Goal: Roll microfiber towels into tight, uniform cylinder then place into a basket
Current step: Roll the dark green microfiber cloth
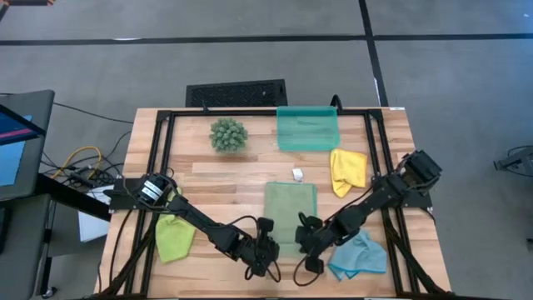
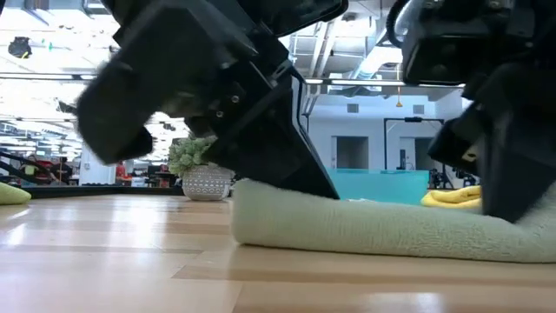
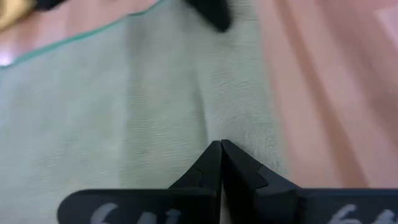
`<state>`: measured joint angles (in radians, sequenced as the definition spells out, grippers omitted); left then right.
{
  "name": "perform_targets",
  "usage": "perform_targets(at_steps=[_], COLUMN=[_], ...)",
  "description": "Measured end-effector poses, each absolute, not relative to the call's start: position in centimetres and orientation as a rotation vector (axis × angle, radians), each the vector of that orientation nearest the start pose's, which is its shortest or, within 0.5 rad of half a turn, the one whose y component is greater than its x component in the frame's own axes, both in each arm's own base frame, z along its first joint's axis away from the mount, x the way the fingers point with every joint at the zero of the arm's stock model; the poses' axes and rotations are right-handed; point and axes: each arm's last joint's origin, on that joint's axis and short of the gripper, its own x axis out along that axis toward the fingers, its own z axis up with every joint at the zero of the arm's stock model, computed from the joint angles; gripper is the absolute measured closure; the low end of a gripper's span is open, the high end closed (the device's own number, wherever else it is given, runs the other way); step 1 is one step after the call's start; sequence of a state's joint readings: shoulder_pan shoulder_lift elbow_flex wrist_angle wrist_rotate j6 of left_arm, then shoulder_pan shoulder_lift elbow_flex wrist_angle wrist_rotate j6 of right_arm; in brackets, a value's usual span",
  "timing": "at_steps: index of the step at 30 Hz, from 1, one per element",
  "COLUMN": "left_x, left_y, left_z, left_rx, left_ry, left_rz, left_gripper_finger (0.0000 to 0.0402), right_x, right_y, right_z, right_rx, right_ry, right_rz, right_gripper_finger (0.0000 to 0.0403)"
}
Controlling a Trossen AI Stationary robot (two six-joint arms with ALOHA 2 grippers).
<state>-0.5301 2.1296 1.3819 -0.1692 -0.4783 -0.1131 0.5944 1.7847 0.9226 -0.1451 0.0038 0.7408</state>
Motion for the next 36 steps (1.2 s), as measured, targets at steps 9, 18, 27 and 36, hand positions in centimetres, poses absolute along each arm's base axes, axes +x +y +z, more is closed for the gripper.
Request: perform_targets(at_steps=[9,18,27,36], left_x=[37.5,36.7,36.7,35.9], left_y=[-20.5,-21.7,-21.1,-19.8], left_z=[13.1,15.8,14.8,12.8], left_rx=[0.396,0.420,0.335,0.270], left_ry=[0.870,0.832,0.887,0.974], left_rz=[0.106,0.160,0.104,0.093], left_gripper_finger=[0.0401,0.0401,0.0401,0.0401], right_x=[27.4,27.4,27.5,27.5], right_y=[18.9,18.7,18.5,18.5], right_z=[13.3,13.2,13.2,13.2], right_rx=[0.365,0.387,0.384,0.370], right_ry=[1.101,1.109,1.109,1.108], right_rz=[0.128,0.111,0.108,0.117], right_gripper_finger=[0.0381,0.0391,0.0386,0.0380])
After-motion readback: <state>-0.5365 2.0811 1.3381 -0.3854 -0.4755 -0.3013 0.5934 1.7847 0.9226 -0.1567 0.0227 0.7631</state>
